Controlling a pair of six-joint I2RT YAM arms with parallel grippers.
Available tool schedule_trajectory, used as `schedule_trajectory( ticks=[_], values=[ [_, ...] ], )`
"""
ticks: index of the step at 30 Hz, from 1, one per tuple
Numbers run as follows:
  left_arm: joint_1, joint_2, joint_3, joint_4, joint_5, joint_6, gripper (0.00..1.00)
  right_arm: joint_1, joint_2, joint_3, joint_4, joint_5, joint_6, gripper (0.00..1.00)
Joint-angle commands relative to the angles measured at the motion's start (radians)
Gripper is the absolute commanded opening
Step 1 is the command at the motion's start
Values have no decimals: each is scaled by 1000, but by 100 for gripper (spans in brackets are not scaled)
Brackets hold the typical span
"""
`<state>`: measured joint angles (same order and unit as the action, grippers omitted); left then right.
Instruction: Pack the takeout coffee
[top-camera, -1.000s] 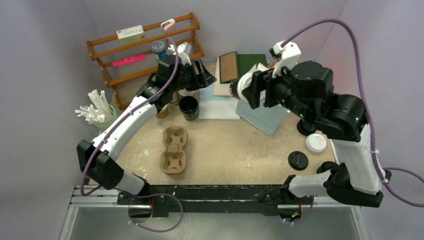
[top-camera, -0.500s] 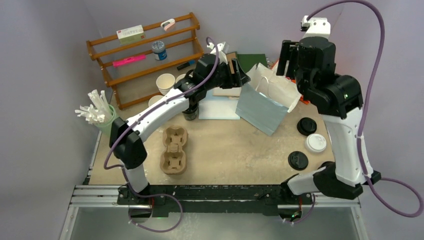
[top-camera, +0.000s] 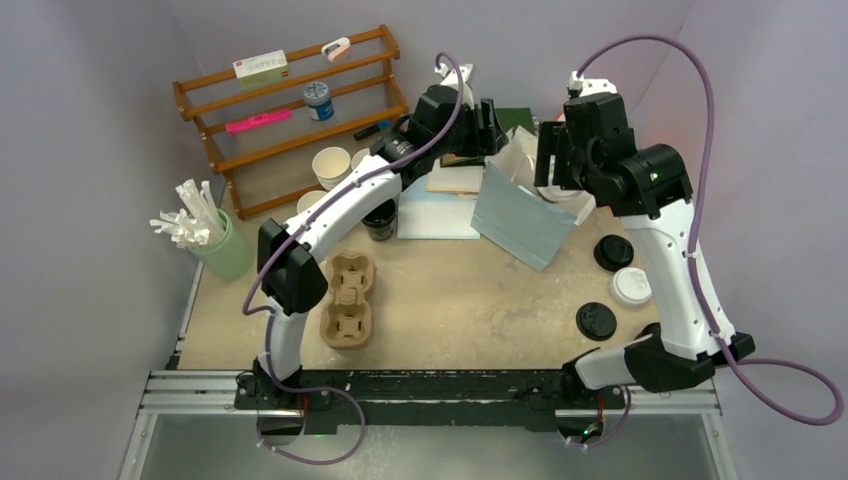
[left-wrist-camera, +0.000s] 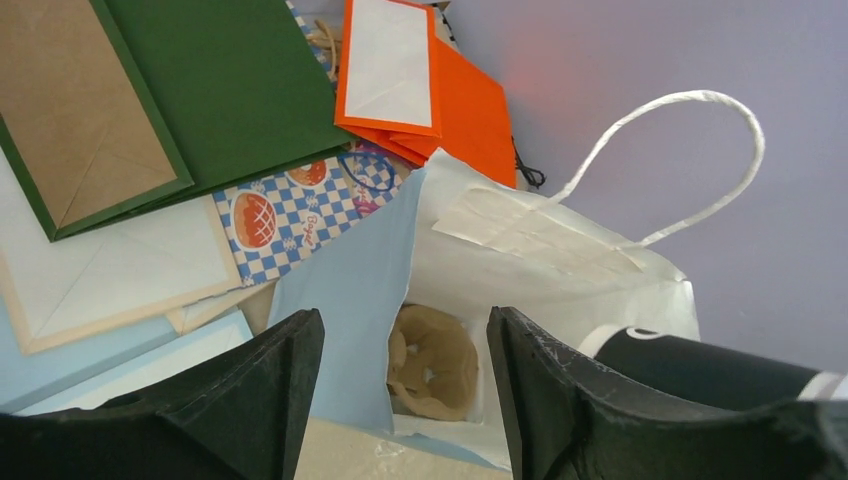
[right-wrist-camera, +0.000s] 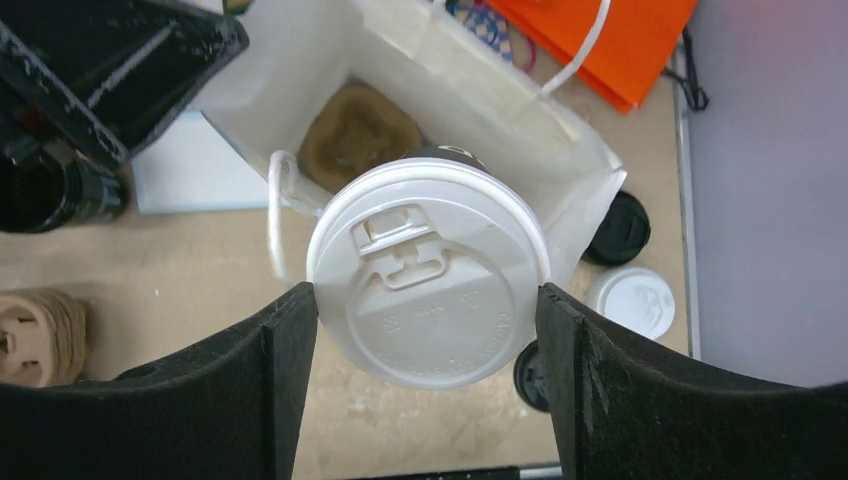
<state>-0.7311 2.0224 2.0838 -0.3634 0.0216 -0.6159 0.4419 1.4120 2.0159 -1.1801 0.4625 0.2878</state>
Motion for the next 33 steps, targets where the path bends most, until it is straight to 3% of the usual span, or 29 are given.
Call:
schedule_trajectory(
  ticks=[1,6,11,13,17,20,24,29,33],
  values=[
    [4,33,50,-22,16,64,63,-5,-56,-64,-61,-28,72,50],
    [4,55,55,-20,58,104,63,-6,-55,-110,-115,-23,119,48],
    [4,69,55,-14,111,138,60,-6,-67,-120,-114,-156,171,45],
    [3,70,59,-14,134,152,51,-6,-62,-119,-113,-226,175,42],
    [4,45,54,-25,194,199,16,-5,-50,-101,-108,-339,169,27],
    [4,-9,15,-38,227,215,0,-3,-61,-105,-97,-387,141,25],
    [9,-86,-14,-96,259,223,0,30,-72,-142,-98,-407,116,25],
    [62,-129,21,-259,351,212,0,211,-44,-145,-97,-333,136,27],
    [78,-166,28,-360,419,273,0,289,-38,-155,-95,-282,135,28]
  ],
)
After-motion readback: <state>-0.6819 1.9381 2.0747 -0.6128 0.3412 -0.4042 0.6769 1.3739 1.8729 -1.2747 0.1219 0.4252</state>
